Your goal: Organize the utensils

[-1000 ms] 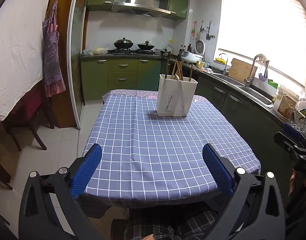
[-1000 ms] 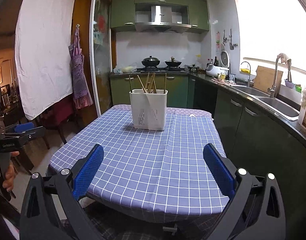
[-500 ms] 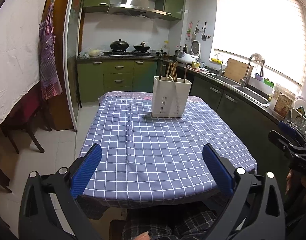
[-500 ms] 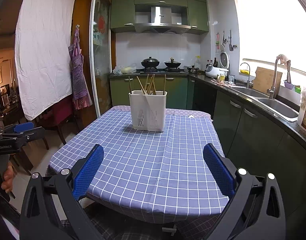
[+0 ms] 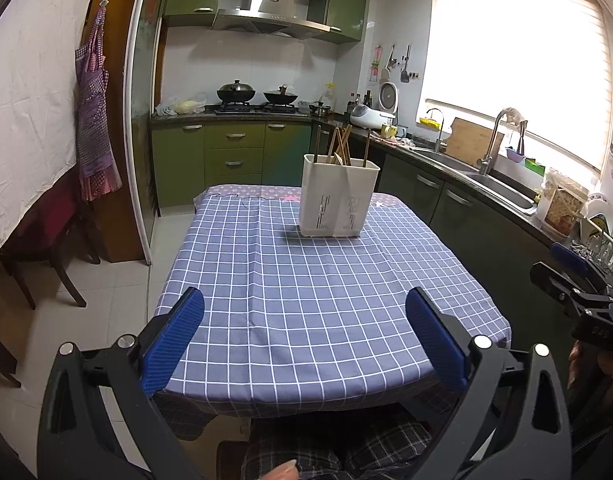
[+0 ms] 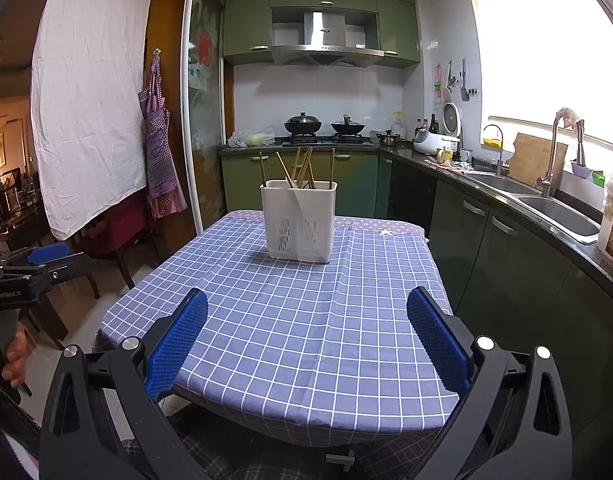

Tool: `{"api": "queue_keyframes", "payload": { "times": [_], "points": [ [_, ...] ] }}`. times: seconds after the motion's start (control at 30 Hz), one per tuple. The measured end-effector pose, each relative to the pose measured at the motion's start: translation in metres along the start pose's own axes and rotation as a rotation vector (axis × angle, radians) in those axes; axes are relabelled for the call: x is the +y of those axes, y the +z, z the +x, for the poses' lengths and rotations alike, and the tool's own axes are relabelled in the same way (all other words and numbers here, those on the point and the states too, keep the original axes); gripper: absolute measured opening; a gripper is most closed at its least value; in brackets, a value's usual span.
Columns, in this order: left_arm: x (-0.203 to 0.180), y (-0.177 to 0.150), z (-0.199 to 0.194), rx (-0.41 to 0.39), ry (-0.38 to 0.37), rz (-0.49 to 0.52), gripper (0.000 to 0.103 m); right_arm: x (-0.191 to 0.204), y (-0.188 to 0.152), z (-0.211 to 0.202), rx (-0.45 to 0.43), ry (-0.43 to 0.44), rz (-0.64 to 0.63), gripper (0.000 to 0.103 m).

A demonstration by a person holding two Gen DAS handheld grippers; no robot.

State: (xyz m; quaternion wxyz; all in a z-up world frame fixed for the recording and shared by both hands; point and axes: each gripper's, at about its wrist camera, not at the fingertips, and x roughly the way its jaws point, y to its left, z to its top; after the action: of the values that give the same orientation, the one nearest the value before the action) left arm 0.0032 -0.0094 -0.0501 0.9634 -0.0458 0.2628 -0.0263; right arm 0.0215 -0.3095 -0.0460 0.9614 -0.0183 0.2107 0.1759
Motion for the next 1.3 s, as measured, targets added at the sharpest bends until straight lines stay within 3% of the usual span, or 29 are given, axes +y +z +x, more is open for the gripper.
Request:
{"api": "queue_keyframes", "payload": {
  "times": [1.3],
  "points": [
    [-0.005, 0.002, -0.003, 0.001, 0.022, 0.007, 0.096, -0.001, -0.005, 0.011, 0.027, 0.008, -0.019, 0.098]
  ]
}}
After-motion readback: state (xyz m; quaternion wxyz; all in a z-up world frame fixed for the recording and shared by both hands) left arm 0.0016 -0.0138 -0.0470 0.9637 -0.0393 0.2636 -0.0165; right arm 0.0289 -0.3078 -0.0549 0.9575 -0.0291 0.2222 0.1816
